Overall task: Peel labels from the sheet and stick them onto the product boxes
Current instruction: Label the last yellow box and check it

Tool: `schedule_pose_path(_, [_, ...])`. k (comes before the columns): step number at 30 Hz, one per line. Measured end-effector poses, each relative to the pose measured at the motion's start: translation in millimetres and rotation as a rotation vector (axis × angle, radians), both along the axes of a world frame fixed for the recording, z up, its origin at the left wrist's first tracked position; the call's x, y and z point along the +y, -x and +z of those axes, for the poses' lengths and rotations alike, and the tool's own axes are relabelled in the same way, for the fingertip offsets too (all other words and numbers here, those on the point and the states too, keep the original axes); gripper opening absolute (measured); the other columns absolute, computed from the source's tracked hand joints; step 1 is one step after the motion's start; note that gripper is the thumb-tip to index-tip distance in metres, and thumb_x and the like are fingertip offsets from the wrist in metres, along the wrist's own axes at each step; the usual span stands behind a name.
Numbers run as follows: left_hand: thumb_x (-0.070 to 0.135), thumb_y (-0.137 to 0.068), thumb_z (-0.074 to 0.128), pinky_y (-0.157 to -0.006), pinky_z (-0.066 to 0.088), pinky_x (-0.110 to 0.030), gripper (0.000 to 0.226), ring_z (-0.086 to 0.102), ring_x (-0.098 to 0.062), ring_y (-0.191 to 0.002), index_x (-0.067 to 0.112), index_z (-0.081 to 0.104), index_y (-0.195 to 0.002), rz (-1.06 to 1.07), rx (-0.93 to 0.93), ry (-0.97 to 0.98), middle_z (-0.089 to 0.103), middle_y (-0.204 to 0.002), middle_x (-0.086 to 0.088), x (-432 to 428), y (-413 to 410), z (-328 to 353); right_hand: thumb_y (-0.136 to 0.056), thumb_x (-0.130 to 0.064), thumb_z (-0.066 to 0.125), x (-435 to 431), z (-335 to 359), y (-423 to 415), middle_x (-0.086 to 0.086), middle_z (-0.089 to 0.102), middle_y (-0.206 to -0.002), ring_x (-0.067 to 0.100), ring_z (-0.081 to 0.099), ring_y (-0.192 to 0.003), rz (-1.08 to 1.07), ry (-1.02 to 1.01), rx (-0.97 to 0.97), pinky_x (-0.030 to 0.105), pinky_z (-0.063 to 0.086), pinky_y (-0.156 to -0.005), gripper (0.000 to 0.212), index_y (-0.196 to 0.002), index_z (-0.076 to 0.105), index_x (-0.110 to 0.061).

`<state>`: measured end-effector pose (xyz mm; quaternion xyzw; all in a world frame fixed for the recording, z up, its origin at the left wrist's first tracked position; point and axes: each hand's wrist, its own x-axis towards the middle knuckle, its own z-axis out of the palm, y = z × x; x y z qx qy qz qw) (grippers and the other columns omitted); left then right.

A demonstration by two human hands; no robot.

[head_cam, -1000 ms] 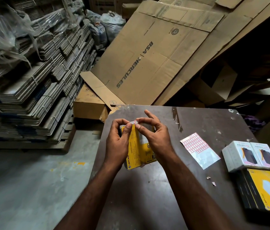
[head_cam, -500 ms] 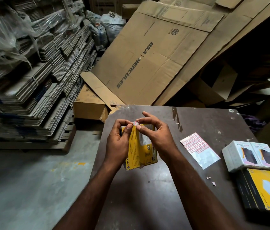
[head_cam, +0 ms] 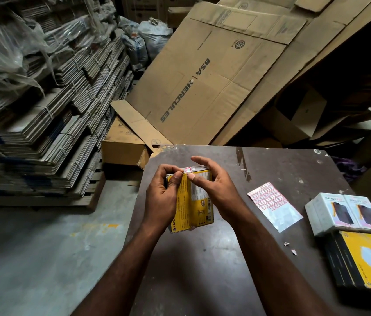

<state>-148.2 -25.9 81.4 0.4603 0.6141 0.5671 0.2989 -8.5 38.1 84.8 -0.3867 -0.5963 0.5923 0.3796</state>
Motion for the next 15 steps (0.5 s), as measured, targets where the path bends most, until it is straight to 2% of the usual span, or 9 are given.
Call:
schedule_pose_path(2, [0.032,-0.098,0.052,-0.068,0.059,-0.029,0.010,0.065,-0.006,-0.081,0.025,0.058,-0.101,0.002,0.002,-0.012,0.065,-0.090,0.015,0.1,0.0,-0.7,-0.090,-0.031,0.070,0.8,1.6,-2.2,-0.003,0.053,-0.141,0.019,0.055,-0.126,0.029,0.017,-0.008,0.043,0.054,-0.098,0.049,-0.136,0.053,-0.032])
schedule_pose_path(5, [0.027,-0.100,0.052,-0.064,0.054,-0.018,0.008,0.062,-0.001,-0.079,0.021,0.058,-0.102,0.020,0.014,-0.025,0.064,-0.088,0.018,-0.1,-0.5,-1.1,-0.090,-0.034,0.070,-0.4,5.4,-1.0,-0.003,0.054,-0.138,0.014,0.058,-0.120,0.039,0.035,-0.010,0.032,0.056,-0.092,0.048,-0.135,0.053,-0.030])
schedule_pose_path(10, [0.028,-0.101,0.052,-0.073,0.057,-0.033,0.007,0.065,-0.013,-0.089,0.024,0.058,-0.101,0.033,0.002,-0.034,0.065,-0.094,0.008,0.2,-2.8,-2.7,-0.090,-0.032,0.071,-5.6,3.8,5.9,-0.009,0.059,-0.129,0.001,0.058,-0.113,-0.069,-0.047,-0.041,0.012,0.053,-0.079,0.045,-0.132,0.056,-0.024])
schedule_pose_path(12, [0.027,-0.101,0.051,-0.073,0.058,-0.034,0.007,0.066,-0.014,-0.090,0.024,0.057,-0.102,0.033,-0.018,-0.036,0.065,-0.094,0.007,0.1,-3.0,-2.2,-0.091,-0.029,0.069,-4.6,3.8,4.8,-0.006,0.059,-0.129,0.006,0.060,-0.115,-0.052,-0.067,-0.042,0.015,0.055,-0.082,0.044,-0.133,0.055,-0.022])
schedule_pose_path(15, [0.027,-0.101,0.050,-0.070,0.059,-0.031,0.007,0.067,-0.012,-0.087,0.024,0.057,-0.101,0.025,-0.047,-0.032,0.065,-0.094,0.007,-0.7,-1.8,-1.4,-0.094,-0.025,0.064,-2.3,5.0,0.2,0.000,0.056,-0.134,0.015,0.060,-0.119,0.040,-0.037,-0.047,0.031,0.058,-0.091,0.046,-0.138,0.051,-0.022])
